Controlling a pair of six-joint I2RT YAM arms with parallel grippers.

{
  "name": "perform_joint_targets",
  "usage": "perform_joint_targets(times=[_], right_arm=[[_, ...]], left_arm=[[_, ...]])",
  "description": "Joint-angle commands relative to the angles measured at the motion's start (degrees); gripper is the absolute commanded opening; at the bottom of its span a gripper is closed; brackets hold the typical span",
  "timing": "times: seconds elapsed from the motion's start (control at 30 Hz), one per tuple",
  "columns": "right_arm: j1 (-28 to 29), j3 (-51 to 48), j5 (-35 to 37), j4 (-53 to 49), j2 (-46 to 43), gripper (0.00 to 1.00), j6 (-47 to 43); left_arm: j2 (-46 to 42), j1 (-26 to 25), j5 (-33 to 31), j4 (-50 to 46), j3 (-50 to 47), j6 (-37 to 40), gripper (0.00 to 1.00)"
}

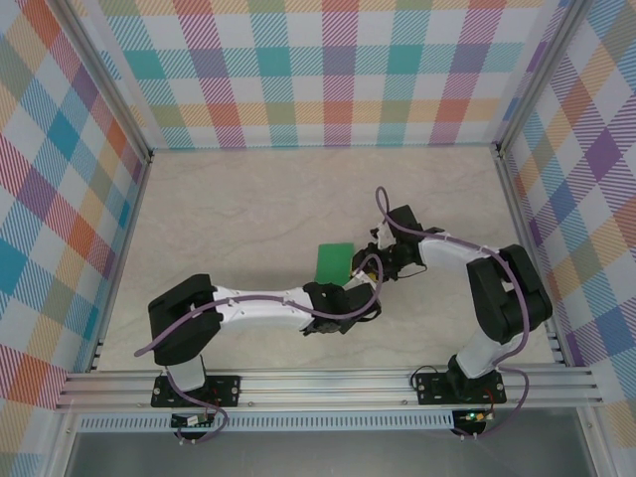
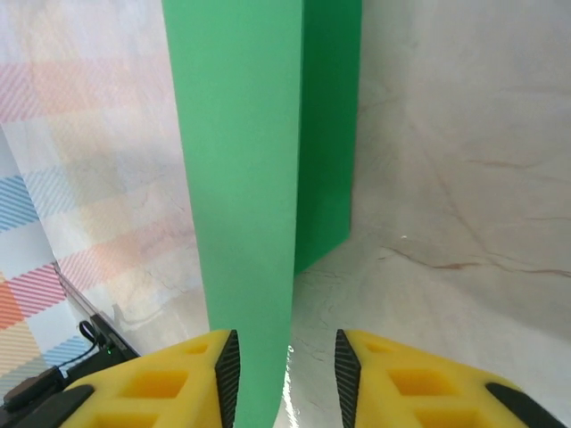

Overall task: Fold a paper plane with a square sheet of paper (pick it up from the middle)
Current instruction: Third fold the triangle at the center of the table.

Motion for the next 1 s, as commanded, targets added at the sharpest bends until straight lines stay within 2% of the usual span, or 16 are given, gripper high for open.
perform_joint_targets(times=[0.0, 0.17, 0.33, 0.73, 0.97], right_arm=[[-0.86, 0.67, 2.05, -2.81, -3.12, 0.38, -2.56], [-0.84, 1.91, -1.57, -0.47, -2.15, 0.25, -2.78], [-0.15, 5.11, -3.88, 0.05, 2.86, 0.19, -3.73], [3.55, 17.21, 1.25, -7.47, 15.55, 0.16, -9.45], [4.55, 21.54, 7.34, -11.86, 20.51, 0.15, -11.82]], left_arm=[[-3.55, 2.46, 8.27, 4.03, -2.46, -0.01, 0.0], [-5.71, 5.67, 15.37, 6.5, -5.04, -0.54, 0.0], [-6.54, 8.62, 21.02, 8.75, -6.78, -0.99, 0.0], [-8.95, 13.69, 29.02, 11.92, -9.14, -1.48, 0.0], [-9.48, 16.17, 32.55, 12.73, -9.55, -1.55, 0.0]])
